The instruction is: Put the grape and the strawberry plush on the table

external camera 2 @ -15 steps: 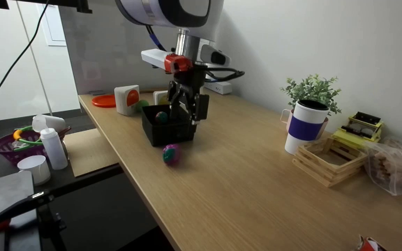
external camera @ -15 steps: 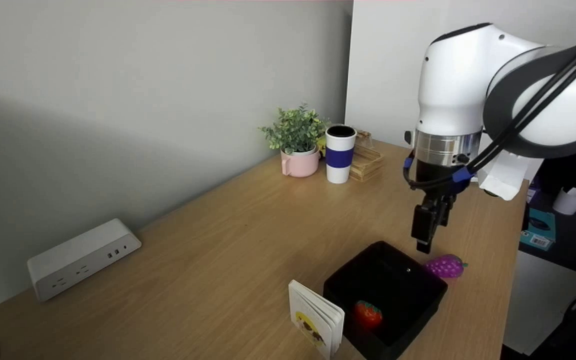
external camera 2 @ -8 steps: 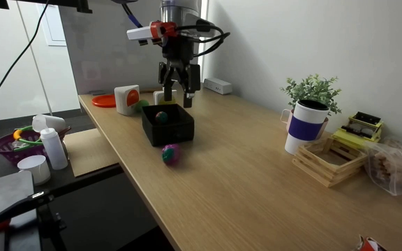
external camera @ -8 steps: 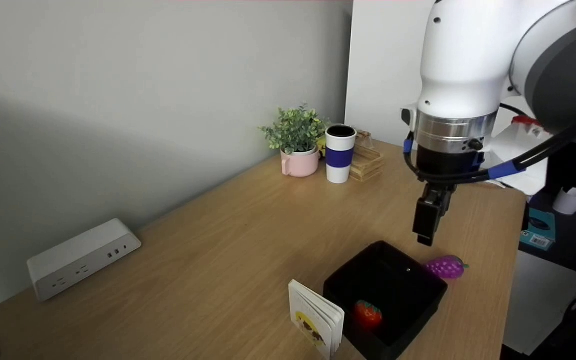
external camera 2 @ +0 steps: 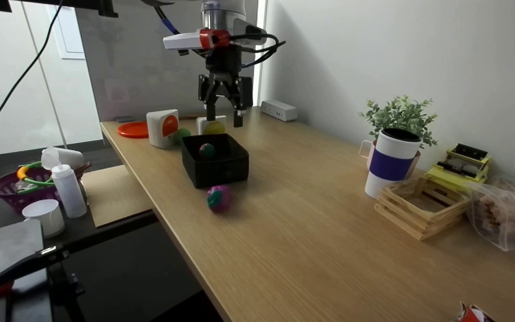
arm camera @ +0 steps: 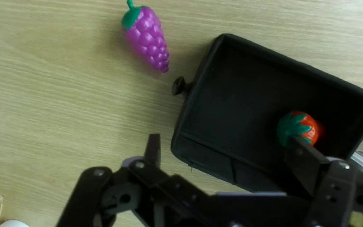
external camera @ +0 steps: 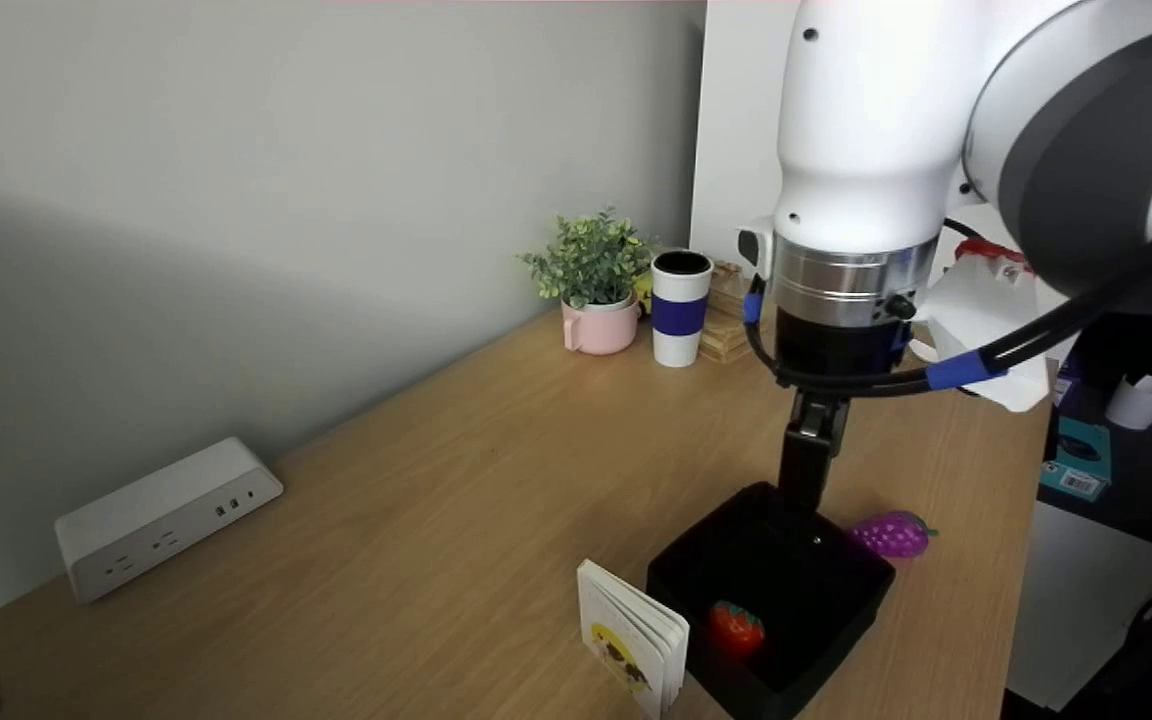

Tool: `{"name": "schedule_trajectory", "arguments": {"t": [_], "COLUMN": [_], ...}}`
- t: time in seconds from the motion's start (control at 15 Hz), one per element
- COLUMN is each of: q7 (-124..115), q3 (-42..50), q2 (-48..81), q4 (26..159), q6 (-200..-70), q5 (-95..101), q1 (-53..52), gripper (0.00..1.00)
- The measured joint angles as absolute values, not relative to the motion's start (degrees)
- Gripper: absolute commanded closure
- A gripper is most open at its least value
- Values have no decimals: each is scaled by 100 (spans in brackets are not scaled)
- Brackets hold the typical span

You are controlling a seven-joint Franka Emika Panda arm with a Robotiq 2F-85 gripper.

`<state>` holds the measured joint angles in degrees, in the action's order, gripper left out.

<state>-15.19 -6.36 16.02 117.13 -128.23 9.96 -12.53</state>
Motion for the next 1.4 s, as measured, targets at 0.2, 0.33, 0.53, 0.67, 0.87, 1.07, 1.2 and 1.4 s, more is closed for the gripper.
{"name": "schedule_trajectory", "arguments": {"t": [0.2, 0.33, 0.53, 0.67, 0.87, 1.07, 1.2, 1.4], "q7": [-1291, -1164, -958, -839, -741, -673, -672, -648], "q3": [-664, -665, -670, -693, -790, -922, -979, -1017], "q2": [1997, 2245, 2555, 2727, 2919, 2961, 2962, 2966], "q4": [11324, 11082, 10786, 10630, 10486, 10476, 10476, 10477], "q6": [-12771, -12722, -12668, -12660, -12649, -12647, -12644, -12638], "q5": [995, 995, 974, 952, 877, 744, 695, 619], "q1": [-1303, -1332, -1343, -1349, -1378, -1439, -1493, -1541], "gripper": [0, 0, 0, 0, 0, 0, 0, 0]}}
